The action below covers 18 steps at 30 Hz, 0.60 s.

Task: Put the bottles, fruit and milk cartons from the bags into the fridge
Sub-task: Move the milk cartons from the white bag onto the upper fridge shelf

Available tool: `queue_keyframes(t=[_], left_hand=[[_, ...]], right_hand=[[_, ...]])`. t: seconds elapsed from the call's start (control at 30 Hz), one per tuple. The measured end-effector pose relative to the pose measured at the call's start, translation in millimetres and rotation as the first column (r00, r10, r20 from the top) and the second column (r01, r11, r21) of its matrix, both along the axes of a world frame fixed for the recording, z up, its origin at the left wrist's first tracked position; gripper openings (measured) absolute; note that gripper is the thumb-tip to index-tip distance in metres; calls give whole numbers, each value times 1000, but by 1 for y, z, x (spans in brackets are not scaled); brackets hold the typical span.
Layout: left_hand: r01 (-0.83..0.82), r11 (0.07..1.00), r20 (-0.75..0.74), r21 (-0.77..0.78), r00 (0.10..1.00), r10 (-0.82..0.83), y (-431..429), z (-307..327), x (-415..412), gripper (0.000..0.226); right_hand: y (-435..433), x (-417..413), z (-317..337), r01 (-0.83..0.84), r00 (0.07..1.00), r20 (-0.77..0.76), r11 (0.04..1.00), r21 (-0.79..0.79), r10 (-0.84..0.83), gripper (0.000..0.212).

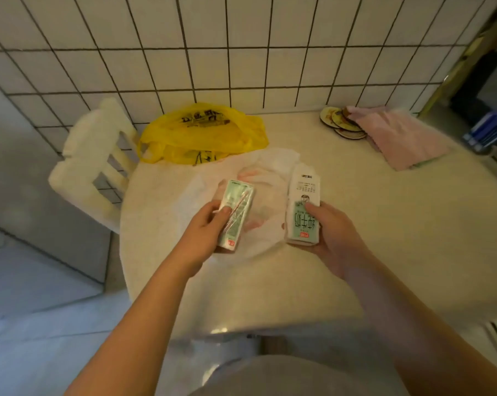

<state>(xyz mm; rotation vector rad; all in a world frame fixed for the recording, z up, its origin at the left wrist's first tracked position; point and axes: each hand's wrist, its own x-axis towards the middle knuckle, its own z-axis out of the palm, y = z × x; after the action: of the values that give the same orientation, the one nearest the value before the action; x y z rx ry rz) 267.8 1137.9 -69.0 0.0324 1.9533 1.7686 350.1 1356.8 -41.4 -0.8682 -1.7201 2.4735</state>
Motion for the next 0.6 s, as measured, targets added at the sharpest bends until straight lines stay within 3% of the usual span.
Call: queue_keyframes(t=[0.13, 0.27, 0.37, 0.47, 0.6], left_hand=[[-17, 1000, 65, 15, 998, 16, -33, 2, 69, 32], [-19, 999, 22, -41, 1000, 19, -77, -1, 139, 48], [-151, 977, -57, -151, 988, 144, -116, -8, 179, 66], [-283, 945, -100, -161, 958, 270, -154, -9, 216, 67], [-392, 918, -21, -59, 920, 391, -201, -6, 257, 60]], right_hand=[[-25, 54, -7, -67, 998, 6, 997, -46, 68, 20], [-59, 109, -26, -153, 987, 44, 988, -23, 154, 27], [-89, 145, -40, -198, 978, 67, 980, 33, 196, 35], [-124, 170, -49, -236, 969, 88, 970, 65, 230, 41], [-178, 188, -50, -292, 952, 116, 954, 60, 284, 36]])
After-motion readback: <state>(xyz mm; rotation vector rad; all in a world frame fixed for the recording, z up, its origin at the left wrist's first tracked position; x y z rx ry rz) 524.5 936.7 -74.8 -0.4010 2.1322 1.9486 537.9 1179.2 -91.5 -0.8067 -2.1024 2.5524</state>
